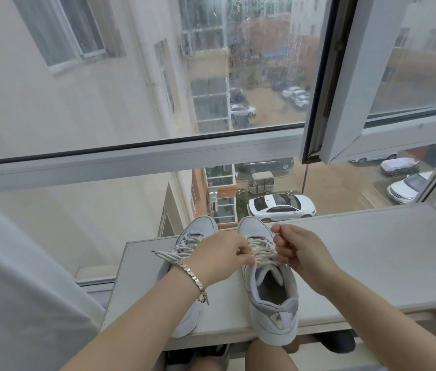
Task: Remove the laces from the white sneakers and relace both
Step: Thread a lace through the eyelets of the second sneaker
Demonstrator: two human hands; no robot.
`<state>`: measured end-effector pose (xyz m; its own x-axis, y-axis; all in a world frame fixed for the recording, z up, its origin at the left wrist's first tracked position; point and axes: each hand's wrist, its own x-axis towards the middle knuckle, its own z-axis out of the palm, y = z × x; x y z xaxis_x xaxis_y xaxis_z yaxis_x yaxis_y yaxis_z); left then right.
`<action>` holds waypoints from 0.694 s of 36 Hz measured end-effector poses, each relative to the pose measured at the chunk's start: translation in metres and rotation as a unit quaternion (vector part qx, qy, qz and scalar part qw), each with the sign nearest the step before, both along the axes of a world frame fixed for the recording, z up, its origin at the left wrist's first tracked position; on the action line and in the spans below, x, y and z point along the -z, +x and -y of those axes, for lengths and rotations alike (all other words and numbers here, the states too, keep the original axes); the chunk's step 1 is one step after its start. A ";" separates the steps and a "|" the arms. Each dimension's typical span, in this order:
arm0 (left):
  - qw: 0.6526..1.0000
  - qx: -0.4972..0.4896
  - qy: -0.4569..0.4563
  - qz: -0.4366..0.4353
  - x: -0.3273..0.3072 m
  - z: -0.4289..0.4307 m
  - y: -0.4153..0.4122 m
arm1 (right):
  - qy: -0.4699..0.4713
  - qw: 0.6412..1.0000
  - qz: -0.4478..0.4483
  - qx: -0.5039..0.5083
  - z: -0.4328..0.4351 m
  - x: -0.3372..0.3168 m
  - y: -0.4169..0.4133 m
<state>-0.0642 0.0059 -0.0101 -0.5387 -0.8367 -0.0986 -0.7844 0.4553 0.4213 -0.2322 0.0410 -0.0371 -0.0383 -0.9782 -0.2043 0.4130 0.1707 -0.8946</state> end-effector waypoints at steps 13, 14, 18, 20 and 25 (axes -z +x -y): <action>0.929 -0.141 0.193 -0.284 -0.017 0.009 -0.017 | -0.075 0.890 -0.435 -0.112 0.009 -0.003 0.011; 0.899 -0.162 0.227 -0.337 -0.018 0.010 -0.022 | -0.062 0.894 -0.429 -0.109 0.009 -0.002 0.012; 0.854 -0.172 0.218 -0.440 -0.020 0.010 -0.041 | -0.035 0.906 -0.401 -0.129 0.007 -0.008 0.012; 0.855 -0.165 0.167 -0.463 -0.020 0.011 -0.045 | -0.025 0.917 -0.373 -0.140 0.005 -0.010 0.010; 0.908 -0.107 -0.024 -0.404 -0.006 0.011 -0.039 | -0.012 0.931 -0.340 -0.129 0.006 -0.010 0.006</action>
<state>-0.1035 -0.0053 -0.0043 -0.2428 -0.9238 0.2961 -0.3013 0.3619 0.8822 -0.2264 0.0351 -0.0267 0.0856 -0.9769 -0.1958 -0.3028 0.1617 -0.9392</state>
